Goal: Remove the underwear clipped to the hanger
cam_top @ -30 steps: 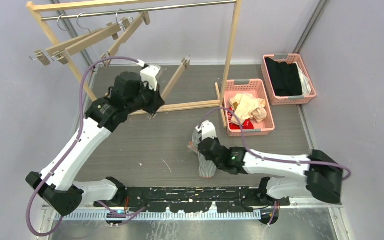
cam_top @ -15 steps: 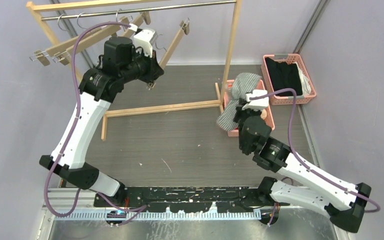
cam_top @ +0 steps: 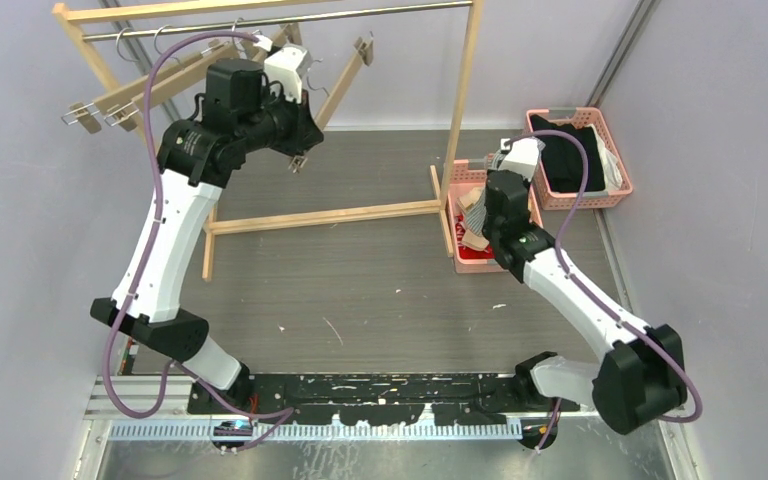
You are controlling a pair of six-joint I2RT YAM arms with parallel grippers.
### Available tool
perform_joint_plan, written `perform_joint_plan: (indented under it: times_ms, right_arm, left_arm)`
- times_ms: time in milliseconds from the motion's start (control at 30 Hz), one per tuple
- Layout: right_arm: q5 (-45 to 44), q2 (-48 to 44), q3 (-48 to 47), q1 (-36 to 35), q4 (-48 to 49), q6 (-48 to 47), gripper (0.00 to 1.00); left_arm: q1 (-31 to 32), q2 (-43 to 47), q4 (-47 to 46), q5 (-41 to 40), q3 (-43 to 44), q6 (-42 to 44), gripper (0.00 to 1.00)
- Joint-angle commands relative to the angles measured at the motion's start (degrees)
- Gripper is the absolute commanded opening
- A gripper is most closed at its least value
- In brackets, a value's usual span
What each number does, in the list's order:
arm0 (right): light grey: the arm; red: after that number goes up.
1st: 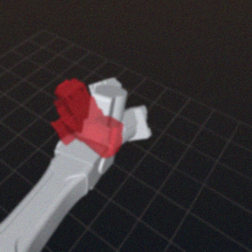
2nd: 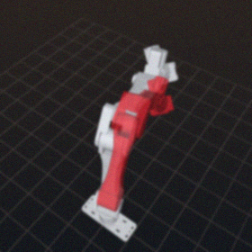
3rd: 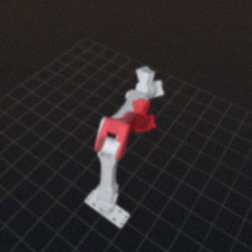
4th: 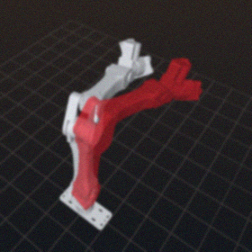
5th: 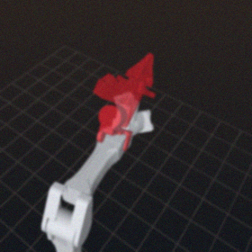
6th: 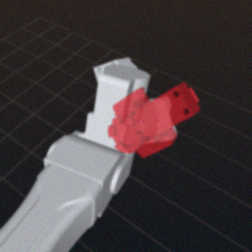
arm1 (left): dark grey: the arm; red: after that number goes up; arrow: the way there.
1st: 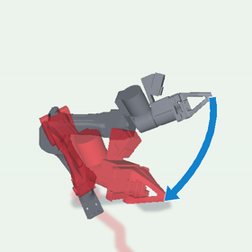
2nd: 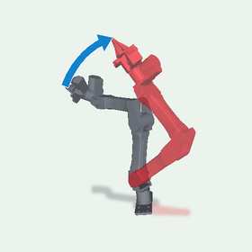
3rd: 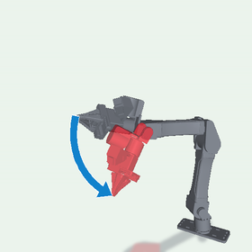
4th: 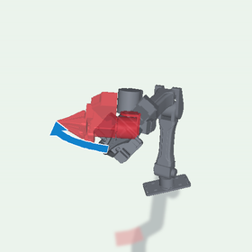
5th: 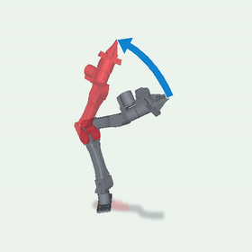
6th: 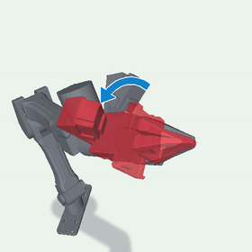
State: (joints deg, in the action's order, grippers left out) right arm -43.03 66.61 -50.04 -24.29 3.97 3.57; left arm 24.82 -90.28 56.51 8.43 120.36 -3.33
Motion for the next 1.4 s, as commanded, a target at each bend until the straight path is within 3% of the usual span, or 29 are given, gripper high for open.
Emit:
perform_joint_plan:
  times_ms: [0,200,533,567,633,700,767,1000,1167,1367]
  right_arm:
    - [8.00,1.77,-0.30,3.35,3.80,3.45,0.01]
    - [16.41,3.89,3.70,7.35,4.53,7.41,0.01]
    - [18.98,17.10,0.37,8.47,-2.06,12.61,0.01]
    - [19.34,17.42,0.61,8.43,-1.60,12.72,0.04]
    - [19.72,17.75,1.81,8.44,-0.15,12.82,0.31]
    - [19.33,17.69,2.62,8.47,0.64,13.22,0.51]
    - [19.17,17.17,3.34,8.47,0.93,13.47,0.62]
    - [19.64,11.99,5.82,8.41,2.26,13.70,0.64]
    - [20.28,9.77,5.70,8.46,2.10,13.50,0.65]
    - [21.31,8.05,6.05,8.43,2.39,13.35,0.73]
  left_arm:
    - [-0.54,0.00,-1.15,1.07,4.51,0.16,0.00]
    - [-0.86,-2.27,-0.09,1.47,8.04,-0.53,0.00]
    - [-4.20,-7.69,3.43,6.81,20.23,-2.78,0.00]
    - [-4.39,-7.68,3.42,6.82,20.36,-2.88,0.00]
    - [-4.43,-6.44,2.10,6.42,19.02,-3.06,0.00]
    - [-4.43,-4.43,-0.82,5.82,15.89,-3.67,0.00]
    - [-4.43,-2.75,-3.77,4.54,13.13,-4.24,0.00]
    - [-4.41,-2.35,-5.76,3.26,14.97,-5.32,0.00]
    - [-4.40,0.34,-8.96,2.43,11.32,-5.64,0.00]
    - [-4.50,0.76,-11.31,0.34,10.74,-5.00,0.00]
